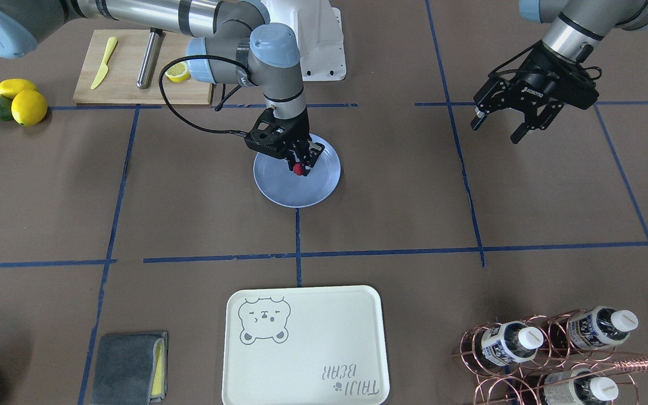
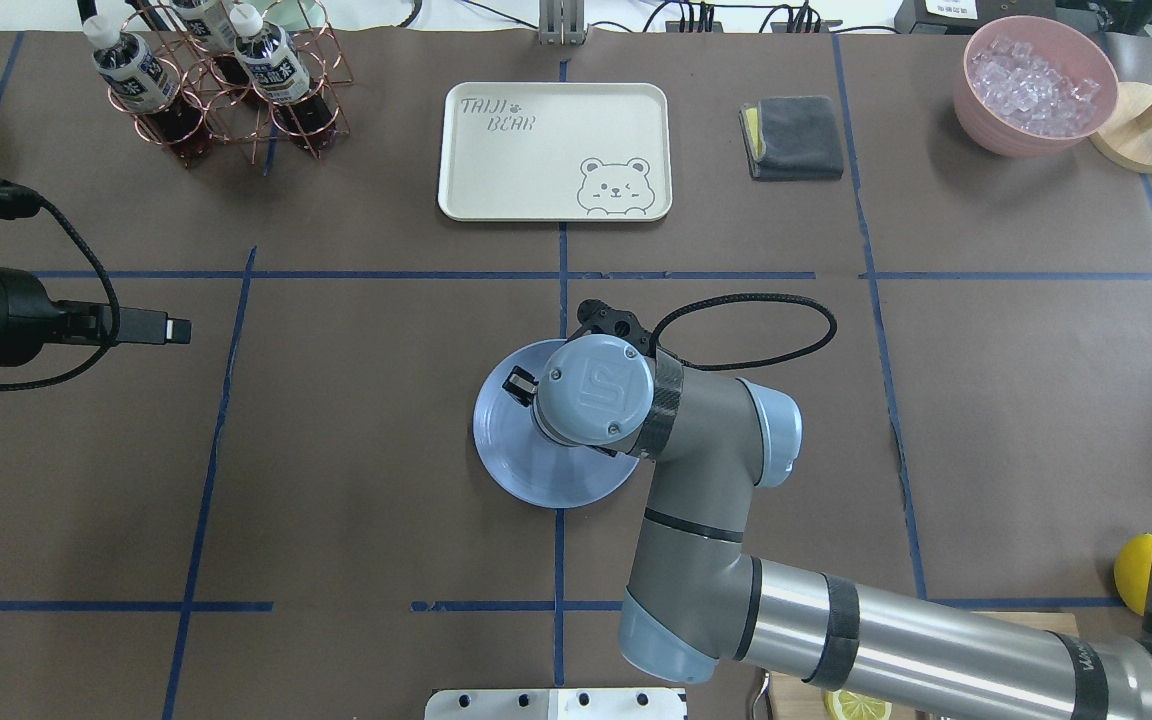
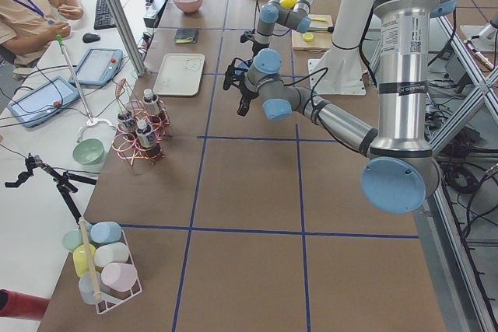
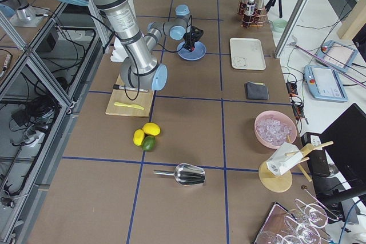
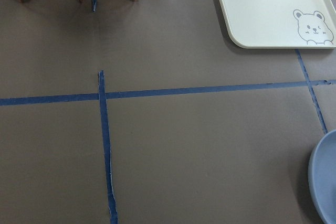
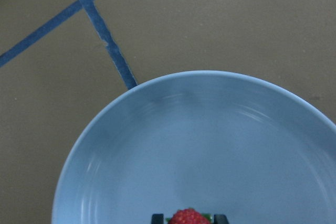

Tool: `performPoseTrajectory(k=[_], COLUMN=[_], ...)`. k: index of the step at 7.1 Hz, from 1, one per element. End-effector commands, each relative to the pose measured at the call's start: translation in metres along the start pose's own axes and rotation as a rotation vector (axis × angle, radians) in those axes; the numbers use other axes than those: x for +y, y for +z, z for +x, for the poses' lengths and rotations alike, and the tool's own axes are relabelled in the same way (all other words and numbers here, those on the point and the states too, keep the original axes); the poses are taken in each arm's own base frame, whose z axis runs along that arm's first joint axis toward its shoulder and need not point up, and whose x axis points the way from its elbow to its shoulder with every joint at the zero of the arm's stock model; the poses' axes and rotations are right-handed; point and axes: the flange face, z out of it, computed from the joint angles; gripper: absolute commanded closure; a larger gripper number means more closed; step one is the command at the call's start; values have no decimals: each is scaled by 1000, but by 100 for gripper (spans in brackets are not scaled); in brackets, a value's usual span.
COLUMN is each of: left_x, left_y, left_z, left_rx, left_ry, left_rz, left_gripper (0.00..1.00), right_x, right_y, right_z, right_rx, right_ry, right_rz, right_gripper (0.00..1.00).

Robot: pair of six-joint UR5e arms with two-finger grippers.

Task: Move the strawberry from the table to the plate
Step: 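Lower the strawberry onto the plate and open the right gripper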

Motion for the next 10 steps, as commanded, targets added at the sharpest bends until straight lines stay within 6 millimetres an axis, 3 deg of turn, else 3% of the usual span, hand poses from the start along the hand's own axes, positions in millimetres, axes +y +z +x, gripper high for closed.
performPoseTrajectory(k=[1, 2, 3, 4, 6, 7, 8, 10], left_x=[-1, -2, -3, -3, -1, -4, -6, -17], left_y=[0, 0, 0, 0, 0, -4, -16, -48], left_z=[2, 4, 5, 5, 0, -5, -34, -100], left_rx=[4, 8, 10, 10, 3, -5, -54, -86], left_ry=[2, 4, 5, 5, 4, 7, 75, 233], left_rz=[2, 5, 6, 6, 1, 11, 26, -17], left_gripper=[1, 1, 1, 1, 1, 1, 1, 1], right_x=[1, -1, -2, -3, -23, -47, -77, -153], right_y=[2, 5, 6, 5, -18, -45, -81, -131], right_z=[0, 3, 2, 2, -2, 33, 71, 157], right_rx=[3, 9, 6, 5, -33, -56, -76, -44], right_ry=[7, 6, 6, -2, 12, 7, -38, -71], right_rz=[0, 4, 16, 17, 17, -2, -37, -65], right_gripper=[95, 14, 0, 0, 0, 0, 0, 0])
